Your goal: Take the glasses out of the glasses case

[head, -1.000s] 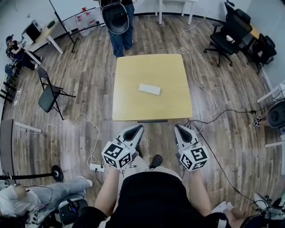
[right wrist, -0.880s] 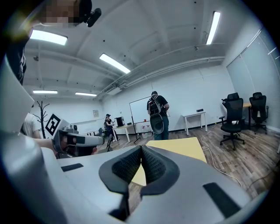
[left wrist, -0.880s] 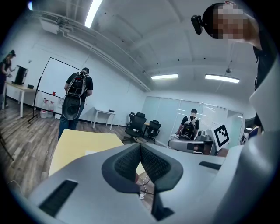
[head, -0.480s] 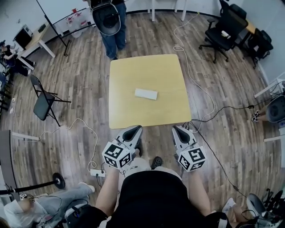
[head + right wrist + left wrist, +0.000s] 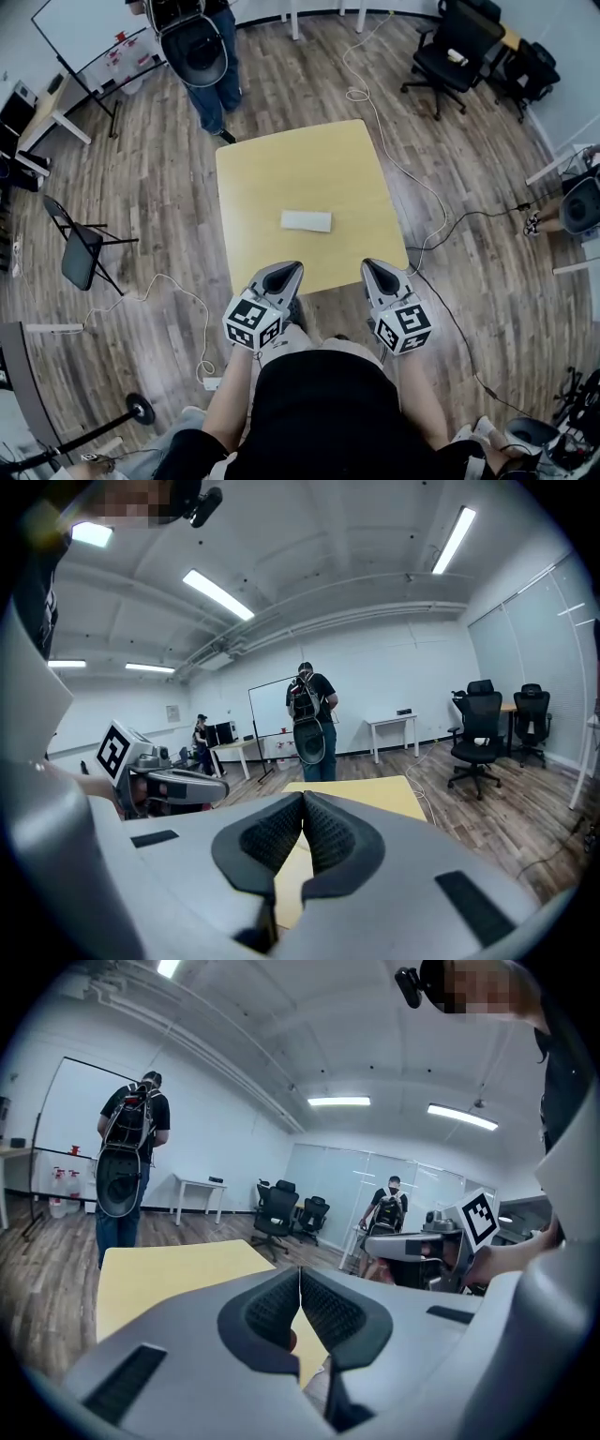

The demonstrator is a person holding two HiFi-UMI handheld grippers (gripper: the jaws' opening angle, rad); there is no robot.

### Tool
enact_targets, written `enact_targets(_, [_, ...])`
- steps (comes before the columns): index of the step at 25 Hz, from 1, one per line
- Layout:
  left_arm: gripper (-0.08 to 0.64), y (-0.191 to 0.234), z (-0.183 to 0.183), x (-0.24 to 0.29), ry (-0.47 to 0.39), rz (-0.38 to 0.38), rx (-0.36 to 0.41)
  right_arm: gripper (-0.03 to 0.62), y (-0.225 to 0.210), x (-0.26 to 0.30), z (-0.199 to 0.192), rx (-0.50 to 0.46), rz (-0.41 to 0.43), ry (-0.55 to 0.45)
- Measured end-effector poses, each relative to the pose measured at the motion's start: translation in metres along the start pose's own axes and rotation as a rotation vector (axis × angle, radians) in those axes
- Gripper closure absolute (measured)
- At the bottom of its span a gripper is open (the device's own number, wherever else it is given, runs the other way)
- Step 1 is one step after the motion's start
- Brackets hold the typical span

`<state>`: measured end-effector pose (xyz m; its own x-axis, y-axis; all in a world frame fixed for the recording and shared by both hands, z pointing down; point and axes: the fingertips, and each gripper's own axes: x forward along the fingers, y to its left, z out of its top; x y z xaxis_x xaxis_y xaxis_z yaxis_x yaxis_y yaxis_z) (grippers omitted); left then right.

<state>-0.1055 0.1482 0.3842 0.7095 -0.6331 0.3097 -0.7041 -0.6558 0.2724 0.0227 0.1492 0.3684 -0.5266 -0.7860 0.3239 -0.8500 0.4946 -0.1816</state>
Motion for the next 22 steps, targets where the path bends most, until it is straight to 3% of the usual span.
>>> enact_targets(6, [0.535, 0.047, 0.005, 0.034, 0.08, -0.08, 0.1, 0.575, -0.01, 0.047, 0.006, 0.033, -0.093, 0.009])
enact_targets(12, [0.535, 0.076, 0.004, 0.069, 0.153, -0.168, 0.151, 0.575, -0.019, 0.074, 0.005, 0.05, -0.175, 0.045])
enact_targets(22, [0.535, 0.102, -0.038, 0.132, 0.28, -0.175, 0.235, 0.575, -0.048, 0.098, -0.031, 0.119, -0.194, 0.107])
